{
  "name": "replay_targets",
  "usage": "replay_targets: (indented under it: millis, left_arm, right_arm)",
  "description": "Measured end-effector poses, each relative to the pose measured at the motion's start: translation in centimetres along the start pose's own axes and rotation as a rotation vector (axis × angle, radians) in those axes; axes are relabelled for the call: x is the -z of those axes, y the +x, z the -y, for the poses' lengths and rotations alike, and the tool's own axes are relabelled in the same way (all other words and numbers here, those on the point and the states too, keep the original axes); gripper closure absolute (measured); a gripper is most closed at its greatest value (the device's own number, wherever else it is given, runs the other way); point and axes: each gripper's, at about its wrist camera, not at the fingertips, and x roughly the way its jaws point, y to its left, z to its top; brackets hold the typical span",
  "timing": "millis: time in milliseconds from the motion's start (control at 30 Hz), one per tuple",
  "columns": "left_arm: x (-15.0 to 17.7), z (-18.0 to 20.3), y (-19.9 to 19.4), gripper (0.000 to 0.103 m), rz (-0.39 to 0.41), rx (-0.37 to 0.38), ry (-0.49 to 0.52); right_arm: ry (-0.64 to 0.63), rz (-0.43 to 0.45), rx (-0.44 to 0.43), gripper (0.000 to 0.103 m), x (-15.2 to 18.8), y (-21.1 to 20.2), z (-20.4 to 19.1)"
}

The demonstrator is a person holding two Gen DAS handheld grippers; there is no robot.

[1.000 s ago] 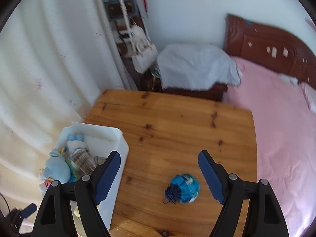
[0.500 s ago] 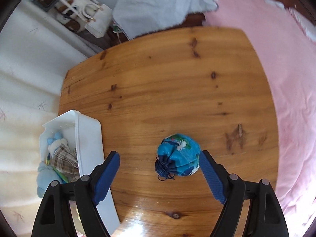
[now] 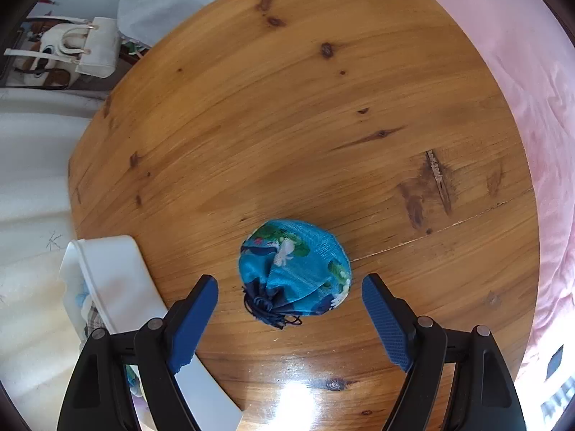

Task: Organize objects
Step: 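Move the right tool to the blue drawstring pouch on the table, then grasp the blue drawstring pouch with the right tool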

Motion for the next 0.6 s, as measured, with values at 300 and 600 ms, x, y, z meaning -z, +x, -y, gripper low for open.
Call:
replay_targets:
  millis: [300,600]
  left_arm:
    - [1.3,-1.0,-0.2,0.03,-0.028,-0.036,-0.058]
    - [2.3,-1.7,-0.6,0.03,-0.041,-0.058,-0.113]
  right_arm:
    - [0.049,-0.073,0.079,0.02,-0.1,2.0,-0.4]
    - [0.005,-0.054,0.158,0.02,0.4,2.5,-1.7]
